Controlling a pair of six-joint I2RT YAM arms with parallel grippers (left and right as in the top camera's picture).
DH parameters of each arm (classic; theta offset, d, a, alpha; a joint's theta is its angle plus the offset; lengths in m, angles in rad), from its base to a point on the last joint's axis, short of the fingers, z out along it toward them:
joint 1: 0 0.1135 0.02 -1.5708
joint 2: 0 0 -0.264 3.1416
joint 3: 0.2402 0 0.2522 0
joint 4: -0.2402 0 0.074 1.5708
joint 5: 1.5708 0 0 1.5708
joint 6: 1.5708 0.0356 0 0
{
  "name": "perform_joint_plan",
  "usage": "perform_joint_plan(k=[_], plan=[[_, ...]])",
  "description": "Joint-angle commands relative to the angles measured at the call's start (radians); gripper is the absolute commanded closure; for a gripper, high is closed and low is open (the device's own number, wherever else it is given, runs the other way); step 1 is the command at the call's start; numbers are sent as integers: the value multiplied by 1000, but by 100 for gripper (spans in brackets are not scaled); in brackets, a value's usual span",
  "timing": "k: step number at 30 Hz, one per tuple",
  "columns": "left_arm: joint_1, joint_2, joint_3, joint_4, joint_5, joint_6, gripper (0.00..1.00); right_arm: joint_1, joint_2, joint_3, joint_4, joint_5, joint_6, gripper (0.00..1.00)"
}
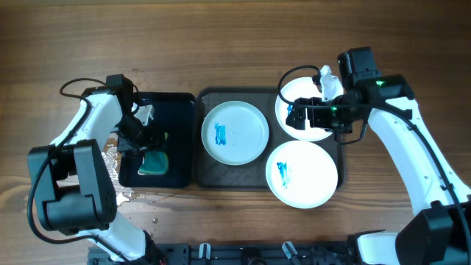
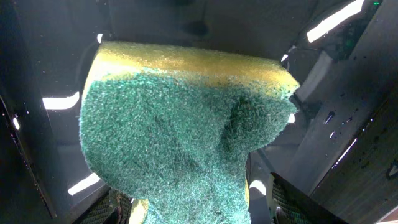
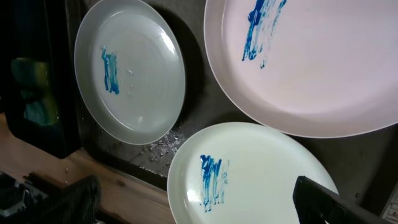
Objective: Clean dirty plates on tray and stack at the side
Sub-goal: 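Grip the rim of the center white plate with the right gripper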
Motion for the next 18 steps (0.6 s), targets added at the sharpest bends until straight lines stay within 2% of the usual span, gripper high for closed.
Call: perform_joint_plan(k=[1,2,3,4,5,7,15,18], plan=[[6,10,9,-5,16,-7,40,1,-6,22,-5,10,-16,0],[6,10,9,-4,16,-11,45,1,-6,22,-6,10,-17,0],[6,10,9,-4,16,-14,60,1,-6,22,-10,10,-16,0],[6,10,9,-4,16,-20,71,1,-6,22,-12,10,-16,0],[6,10,9,0,16,-23,76,1,-6,22,-14,10,-16,0],[6,10,9,0,15,-26,93,1,-6,22,-19,10,-16,0],[6,10,9,12,80,-56,96,1,-6,22,-31,10,-16,0],[6,9,9,34,92,-143,96,1,-6,22,-27,6,-14,0]])
